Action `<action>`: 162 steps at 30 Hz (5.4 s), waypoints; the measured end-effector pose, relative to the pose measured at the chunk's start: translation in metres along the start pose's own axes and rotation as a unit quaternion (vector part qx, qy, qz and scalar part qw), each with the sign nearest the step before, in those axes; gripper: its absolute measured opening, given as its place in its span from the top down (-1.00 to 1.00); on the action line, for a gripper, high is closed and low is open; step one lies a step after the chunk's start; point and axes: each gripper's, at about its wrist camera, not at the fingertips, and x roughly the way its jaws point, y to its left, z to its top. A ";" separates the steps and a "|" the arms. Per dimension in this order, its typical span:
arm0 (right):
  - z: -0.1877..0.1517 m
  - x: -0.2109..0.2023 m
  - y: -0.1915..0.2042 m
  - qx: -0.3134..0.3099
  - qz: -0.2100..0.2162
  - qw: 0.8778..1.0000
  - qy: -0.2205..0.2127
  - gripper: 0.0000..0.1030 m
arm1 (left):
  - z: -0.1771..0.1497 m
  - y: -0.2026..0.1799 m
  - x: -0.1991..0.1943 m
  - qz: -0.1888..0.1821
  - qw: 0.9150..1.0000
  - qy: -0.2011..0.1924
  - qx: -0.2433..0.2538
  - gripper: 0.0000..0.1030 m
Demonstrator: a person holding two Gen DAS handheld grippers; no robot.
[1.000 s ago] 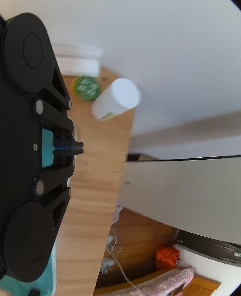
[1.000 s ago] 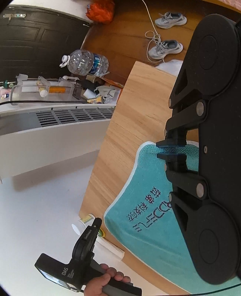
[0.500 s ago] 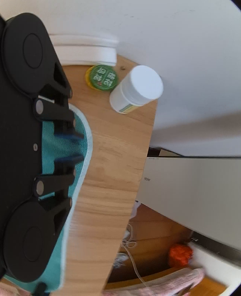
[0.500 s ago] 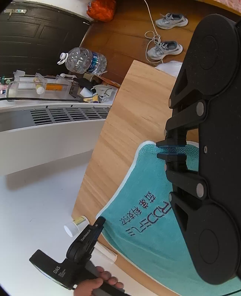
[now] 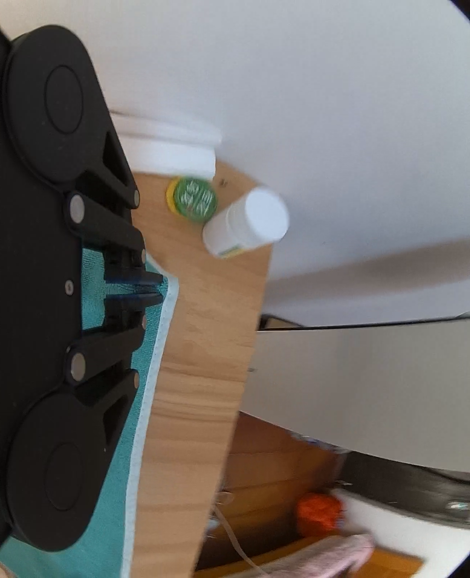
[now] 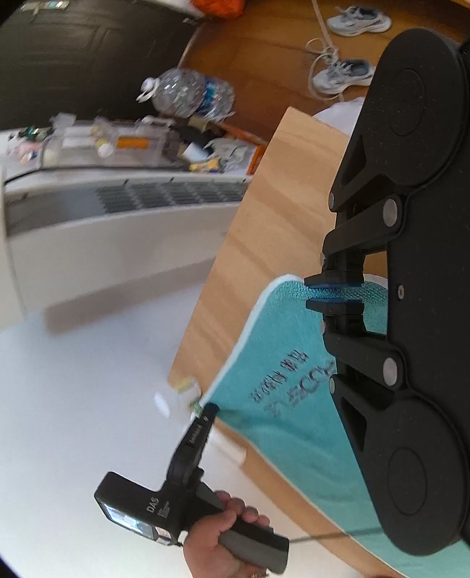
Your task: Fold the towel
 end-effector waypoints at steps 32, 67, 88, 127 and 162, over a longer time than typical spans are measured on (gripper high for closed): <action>-0.207 -0.111 0.207 -0.302 0.167 0.936 0.073 0.52 | -0.321 0.161 -0.180 0.075 0.968 -0.012 -0.238 -0.02; -0.122 -0.034 0.115 -0.283 -0.054 0.950 0.123 0.64 | -0.308 0.163 -0.158 0.126 0.935 0.018 -0.332 0.36; -0.176 -0.053 0.179 -0.350 0.189 0.877 0.271 0.87 | -0.285 0.165 -0.117 0.070 0.952 0.032 -0.295 0.19; -0.201 -0.078 0.220 -0.506 0.233 0.787 0.266 0.97 | -0.411 0.125 -0.213 0.183 0.890 0.092 -0.407 -0.19; -0.171 -0.070 0.225 -0.464 0.215 0.828 0.230 0.47 | -0.434 0.134 -0.230 0.163 0.879 0.105 -0.436 -0.46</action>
